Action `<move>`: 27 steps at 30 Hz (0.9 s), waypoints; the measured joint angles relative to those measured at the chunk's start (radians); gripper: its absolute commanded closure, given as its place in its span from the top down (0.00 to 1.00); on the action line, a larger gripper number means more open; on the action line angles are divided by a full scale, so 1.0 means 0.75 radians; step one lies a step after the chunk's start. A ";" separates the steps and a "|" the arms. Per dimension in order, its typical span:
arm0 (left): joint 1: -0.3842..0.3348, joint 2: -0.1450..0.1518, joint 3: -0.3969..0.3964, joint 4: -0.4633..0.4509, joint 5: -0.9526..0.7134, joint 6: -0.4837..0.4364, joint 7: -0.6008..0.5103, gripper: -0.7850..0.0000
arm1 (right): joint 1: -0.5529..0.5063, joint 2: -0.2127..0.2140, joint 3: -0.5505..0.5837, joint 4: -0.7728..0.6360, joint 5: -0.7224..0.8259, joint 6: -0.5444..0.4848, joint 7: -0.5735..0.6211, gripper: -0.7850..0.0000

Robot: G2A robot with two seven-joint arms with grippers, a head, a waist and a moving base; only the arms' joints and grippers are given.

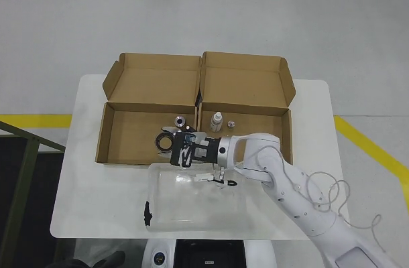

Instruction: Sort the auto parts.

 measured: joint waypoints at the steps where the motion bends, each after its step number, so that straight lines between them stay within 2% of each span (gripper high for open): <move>1: 0.000 0.000 0.000 0.000 0.000 0.000 0.000 1.00 | 0.014 -0.005 -0.010 0.023 0.009 0.006 0.001 0.00; 13: 0.000 0.000 0.000 0.000 0.000 0.000 0.000 1.00 | 0.151 -0.056 -0.104 0.231 0.045 0.032 0.044 0.00; 27: 0.000 0.000 0.000 0.000 0.000 0.000 0.000 1.00 | 0.241 -0.110 -0.193 0.464 0.070 0.038 0.086 0.00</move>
